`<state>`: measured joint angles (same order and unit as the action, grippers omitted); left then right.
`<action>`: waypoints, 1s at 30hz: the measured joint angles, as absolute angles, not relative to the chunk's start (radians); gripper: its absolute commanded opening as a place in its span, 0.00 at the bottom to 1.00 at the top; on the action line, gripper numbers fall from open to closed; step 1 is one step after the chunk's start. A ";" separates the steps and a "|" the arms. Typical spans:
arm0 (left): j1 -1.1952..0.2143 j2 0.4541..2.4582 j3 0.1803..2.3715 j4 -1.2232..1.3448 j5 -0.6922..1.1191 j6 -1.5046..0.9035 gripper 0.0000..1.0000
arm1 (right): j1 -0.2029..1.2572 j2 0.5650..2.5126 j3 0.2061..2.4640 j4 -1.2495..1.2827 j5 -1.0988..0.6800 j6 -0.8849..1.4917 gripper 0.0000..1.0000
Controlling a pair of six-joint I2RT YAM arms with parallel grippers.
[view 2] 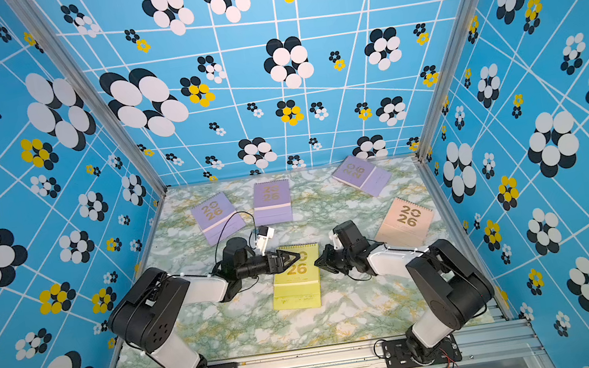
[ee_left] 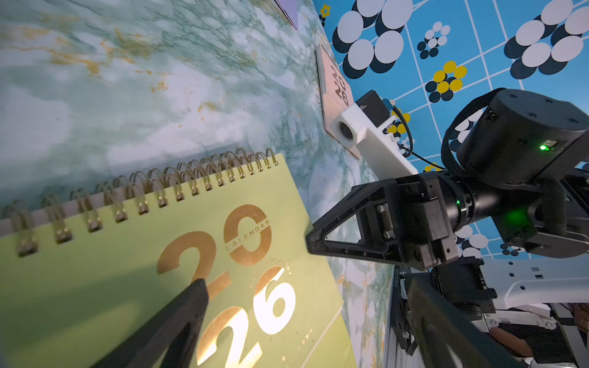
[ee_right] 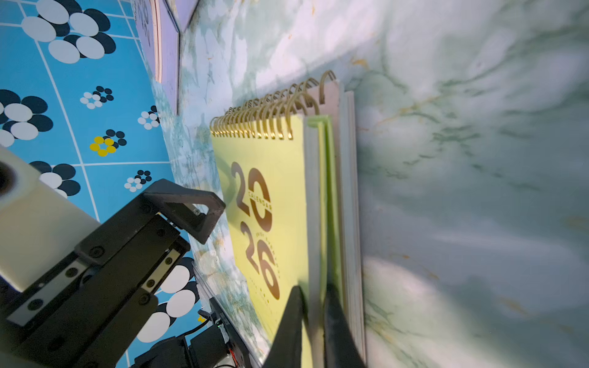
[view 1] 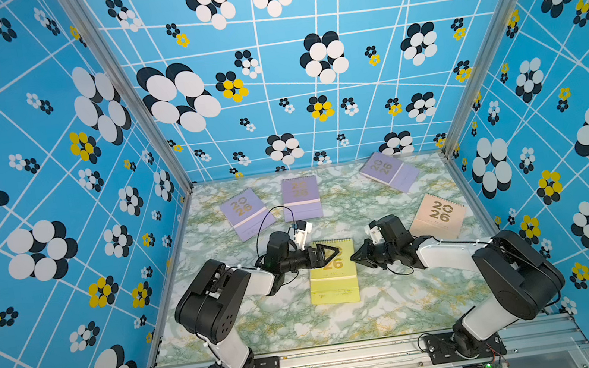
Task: Stack the calendars
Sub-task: Place the calendar at the calendar.
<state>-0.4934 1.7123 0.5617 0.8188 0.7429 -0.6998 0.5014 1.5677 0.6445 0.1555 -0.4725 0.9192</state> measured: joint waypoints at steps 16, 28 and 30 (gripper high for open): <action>-0.493 1.782 0.531 0.982 0.732 -0.763 1.00 | 0.501 1.575 0.648 0.073 -0.415 0.902 0.24; -0.493 1.769 0.513 0.984 0.701 -0.762 1.00 | 0.501 1.561 0.654 0.023 -0.382 0.890 0.46; -0.493 1.738 0.512 0.949 0.689 -0.756 1.00 | 0.501 1.549 0.659 -0.004 -0.369 0.878 0.49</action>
